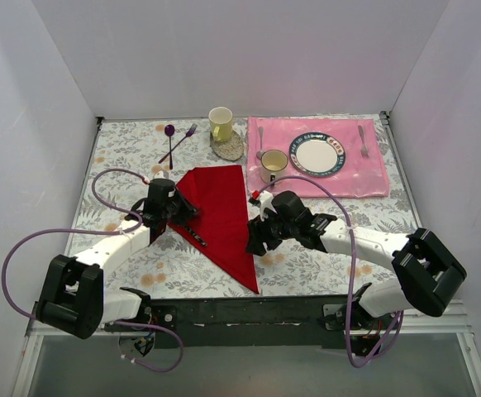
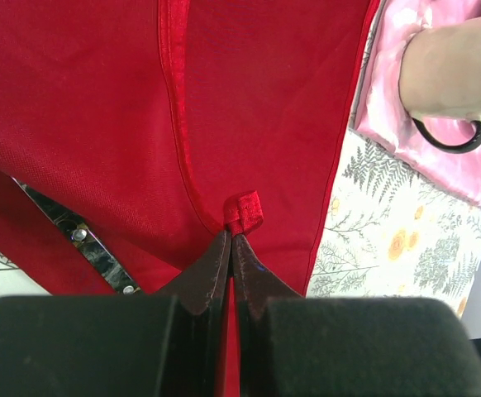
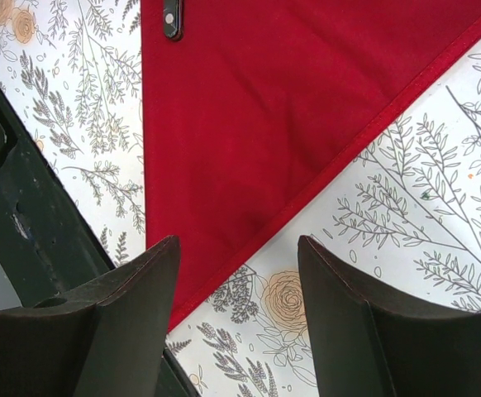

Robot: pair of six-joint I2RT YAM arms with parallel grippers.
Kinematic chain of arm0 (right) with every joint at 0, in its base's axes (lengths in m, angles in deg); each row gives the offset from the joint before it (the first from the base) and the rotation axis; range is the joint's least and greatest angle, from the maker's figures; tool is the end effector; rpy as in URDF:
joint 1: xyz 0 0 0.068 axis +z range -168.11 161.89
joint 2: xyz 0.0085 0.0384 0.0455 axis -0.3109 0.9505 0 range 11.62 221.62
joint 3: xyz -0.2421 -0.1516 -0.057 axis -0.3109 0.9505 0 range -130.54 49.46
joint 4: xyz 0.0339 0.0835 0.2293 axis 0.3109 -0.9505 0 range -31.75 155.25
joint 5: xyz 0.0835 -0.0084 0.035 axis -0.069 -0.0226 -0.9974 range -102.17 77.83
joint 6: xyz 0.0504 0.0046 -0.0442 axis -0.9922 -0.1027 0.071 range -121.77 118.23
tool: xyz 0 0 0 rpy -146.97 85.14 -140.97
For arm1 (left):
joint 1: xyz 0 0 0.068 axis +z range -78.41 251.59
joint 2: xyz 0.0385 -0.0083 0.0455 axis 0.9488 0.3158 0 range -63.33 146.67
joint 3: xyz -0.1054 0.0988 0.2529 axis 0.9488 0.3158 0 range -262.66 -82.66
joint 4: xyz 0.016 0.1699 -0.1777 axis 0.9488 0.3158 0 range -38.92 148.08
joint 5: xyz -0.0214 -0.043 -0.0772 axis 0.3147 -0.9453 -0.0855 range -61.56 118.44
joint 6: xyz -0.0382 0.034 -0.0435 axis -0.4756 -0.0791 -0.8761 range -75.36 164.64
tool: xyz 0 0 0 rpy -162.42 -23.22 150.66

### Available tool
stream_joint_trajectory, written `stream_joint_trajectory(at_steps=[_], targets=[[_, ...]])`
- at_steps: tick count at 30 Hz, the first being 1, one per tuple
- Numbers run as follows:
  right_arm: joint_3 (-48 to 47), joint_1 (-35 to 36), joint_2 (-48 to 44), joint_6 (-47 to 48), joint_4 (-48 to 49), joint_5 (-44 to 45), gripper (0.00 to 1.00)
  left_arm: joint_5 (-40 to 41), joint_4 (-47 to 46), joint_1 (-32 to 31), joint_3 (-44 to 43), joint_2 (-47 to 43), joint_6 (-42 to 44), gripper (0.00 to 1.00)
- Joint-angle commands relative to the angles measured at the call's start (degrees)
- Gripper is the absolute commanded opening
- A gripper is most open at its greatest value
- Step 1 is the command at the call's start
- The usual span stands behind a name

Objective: Fold the napkin, place the utensils inside, and roll it up
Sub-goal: Fold the napkin

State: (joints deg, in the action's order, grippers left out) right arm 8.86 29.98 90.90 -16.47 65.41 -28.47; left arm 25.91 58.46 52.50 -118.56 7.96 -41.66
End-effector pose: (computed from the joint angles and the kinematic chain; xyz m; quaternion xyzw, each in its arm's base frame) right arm 0.1770 0.2196 0.2172 -0.3152 0.8364 0.3329 0.3005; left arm 0.2300 -0.0820 0.2114 -0.4996 0.7678 -0.3309 0.2266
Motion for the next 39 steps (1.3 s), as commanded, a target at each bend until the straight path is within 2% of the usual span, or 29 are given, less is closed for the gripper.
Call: stream_joint_trajectory(at_steps=[1, 39], targets=[[0.1, -0.2, 0.5, -0.3, 2.0, -0.9, 0.67, 1.8, -0.3, -0.9, 0.9, -2.3, -0.2, 0.0], [0.7, -0.1, 1.9, -0.8, 2.8, -1.5, 0.67, -1.3, 1.5, -2.0, 10.7, -8.3, -1.2, 0.0]])
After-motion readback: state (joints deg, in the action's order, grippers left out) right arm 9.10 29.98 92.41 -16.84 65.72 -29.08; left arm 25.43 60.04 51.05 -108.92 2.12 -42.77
